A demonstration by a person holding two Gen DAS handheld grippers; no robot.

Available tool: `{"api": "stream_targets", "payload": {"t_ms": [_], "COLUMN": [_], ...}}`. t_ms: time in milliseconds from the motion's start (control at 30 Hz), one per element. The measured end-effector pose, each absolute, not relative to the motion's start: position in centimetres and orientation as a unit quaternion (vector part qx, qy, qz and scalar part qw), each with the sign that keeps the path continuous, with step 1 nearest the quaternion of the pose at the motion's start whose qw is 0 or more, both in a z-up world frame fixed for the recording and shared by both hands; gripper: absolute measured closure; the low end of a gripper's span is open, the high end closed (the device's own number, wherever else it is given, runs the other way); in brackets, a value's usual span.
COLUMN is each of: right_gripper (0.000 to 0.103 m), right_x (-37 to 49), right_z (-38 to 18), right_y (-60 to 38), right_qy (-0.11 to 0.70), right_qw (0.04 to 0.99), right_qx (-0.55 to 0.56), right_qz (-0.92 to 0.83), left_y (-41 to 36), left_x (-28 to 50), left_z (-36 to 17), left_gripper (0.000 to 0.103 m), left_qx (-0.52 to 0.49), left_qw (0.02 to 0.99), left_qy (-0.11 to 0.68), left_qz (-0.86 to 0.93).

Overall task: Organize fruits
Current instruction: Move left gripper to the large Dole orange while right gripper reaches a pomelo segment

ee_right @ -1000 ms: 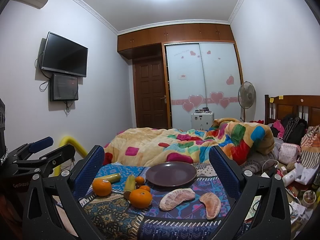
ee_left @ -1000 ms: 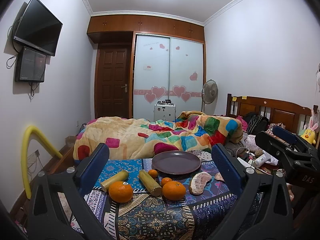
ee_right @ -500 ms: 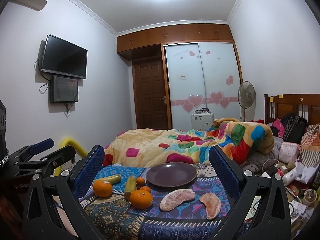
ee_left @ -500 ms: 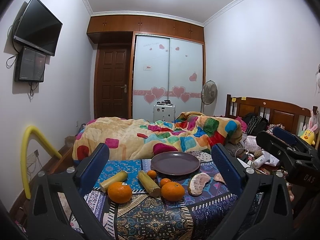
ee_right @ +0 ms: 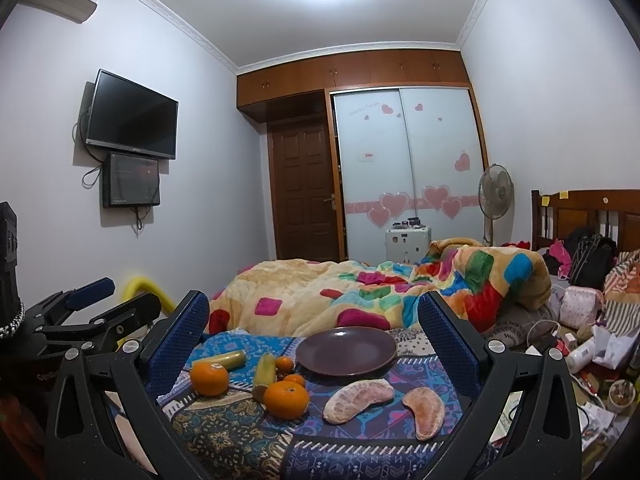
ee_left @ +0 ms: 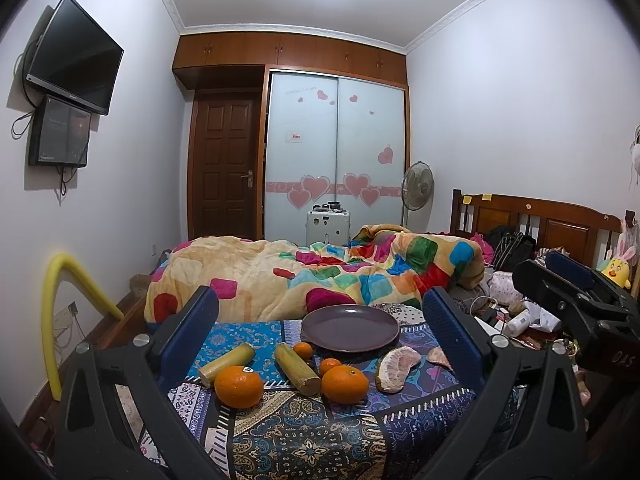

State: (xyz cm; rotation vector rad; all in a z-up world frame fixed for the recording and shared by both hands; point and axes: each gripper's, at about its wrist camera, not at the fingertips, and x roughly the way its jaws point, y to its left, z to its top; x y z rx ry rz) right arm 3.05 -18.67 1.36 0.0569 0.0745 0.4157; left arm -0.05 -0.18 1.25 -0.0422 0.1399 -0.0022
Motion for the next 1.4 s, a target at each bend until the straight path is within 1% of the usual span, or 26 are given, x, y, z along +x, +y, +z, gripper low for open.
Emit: {"api": "stream_targets", "payload": {"t_ms": [767, 1033, 1200, 1400], "right_gripper": [0.000, 0.000, 0.000, 0.000], "right_x": [3.5, 4.6, 6.4, 9.7], "right_z": [0.7, 0.1, -1.4, -4.5], "right_y": [-18.3, -18.3, -18.9, -20.4], "right_qy": [0.043, 0.057, 0.084, 0.145], "right_qw": [0.977, 0.978, 0.981, 0.979], "right_qx": [0.025, 0.016, -0.001, -0.038], "right_qz": [0.208, 0.199, 0.174, 0.139], "left_y": [-0.1, 0.9, 2.4, 5.1], "left_x": [0.4, 1.7, 3.8, 8.0], "left_z": [0.6, -0.3, -1.6, -4.5], "left_gripper": [0.000, 0.000, 0.000, 0.000], "left_qx": [-0.022, -0.021, -0.020, -0.043], "left_qw": [0.997, 0.996, 0.990, 0.973], "left_qy": [0.072, 0.091, 0.135, 0.223], "left_qz": [0.001, 0.008, 0.019, 0.026]}}
